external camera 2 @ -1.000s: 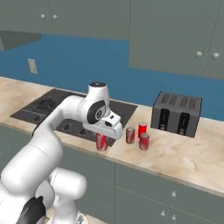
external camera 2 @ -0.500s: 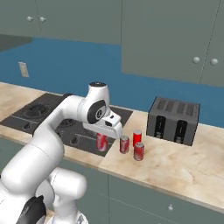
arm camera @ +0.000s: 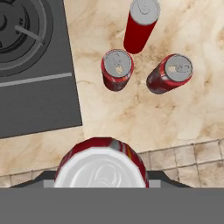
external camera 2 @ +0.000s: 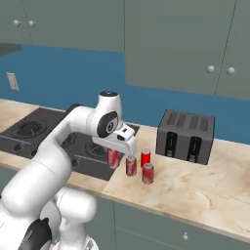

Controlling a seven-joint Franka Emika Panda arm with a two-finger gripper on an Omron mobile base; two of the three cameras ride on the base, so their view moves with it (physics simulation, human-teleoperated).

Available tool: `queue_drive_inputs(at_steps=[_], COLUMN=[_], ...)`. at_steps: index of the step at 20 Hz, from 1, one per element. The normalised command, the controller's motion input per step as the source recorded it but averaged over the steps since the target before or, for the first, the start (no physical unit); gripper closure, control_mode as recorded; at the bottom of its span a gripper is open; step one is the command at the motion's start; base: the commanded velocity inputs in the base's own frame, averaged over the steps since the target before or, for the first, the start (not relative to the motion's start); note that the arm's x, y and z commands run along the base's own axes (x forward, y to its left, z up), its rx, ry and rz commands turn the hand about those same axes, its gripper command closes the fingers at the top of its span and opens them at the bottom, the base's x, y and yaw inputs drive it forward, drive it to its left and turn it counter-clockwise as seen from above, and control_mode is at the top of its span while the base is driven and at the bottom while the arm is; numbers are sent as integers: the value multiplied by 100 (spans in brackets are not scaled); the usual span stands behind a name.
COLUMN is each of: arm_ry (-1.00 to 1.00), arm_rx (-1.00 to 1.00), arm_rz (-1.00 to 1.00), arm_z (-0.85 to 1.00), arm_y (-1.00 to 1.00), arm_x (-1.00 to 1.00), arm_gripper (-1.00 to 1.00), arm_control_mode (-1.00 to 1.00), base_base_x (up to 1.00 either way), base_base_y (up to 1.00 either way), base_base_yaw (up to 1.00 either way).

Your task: Four empty soda cans are scattered around the kitchen. Gather all the cans and cluster them next to the stove for recycling.

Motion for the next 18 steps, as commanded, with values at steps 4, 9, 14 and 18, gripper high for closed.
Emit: queue_drive_inputs(at_steps=[4, 9, 14, 18], arm_ry=[0, 0, 0, 0], arm_rx=[0, 0, 0, 0], arm_rz=[0, 0, 0, 0], arm_z=[0, 0, 0, 0], arm_y=[0, 0, 0, 0], arm_x=[0, 0, 0, 0], arm_gripper=[100, 100, 100, 100], arm_control_mode=[100, 100, 100, 100], base_base_x=[35, 10, 0, 0], base_base_y=[13, 2, 0, 0], base_base_yaw=[-7, -9, 0, 0])
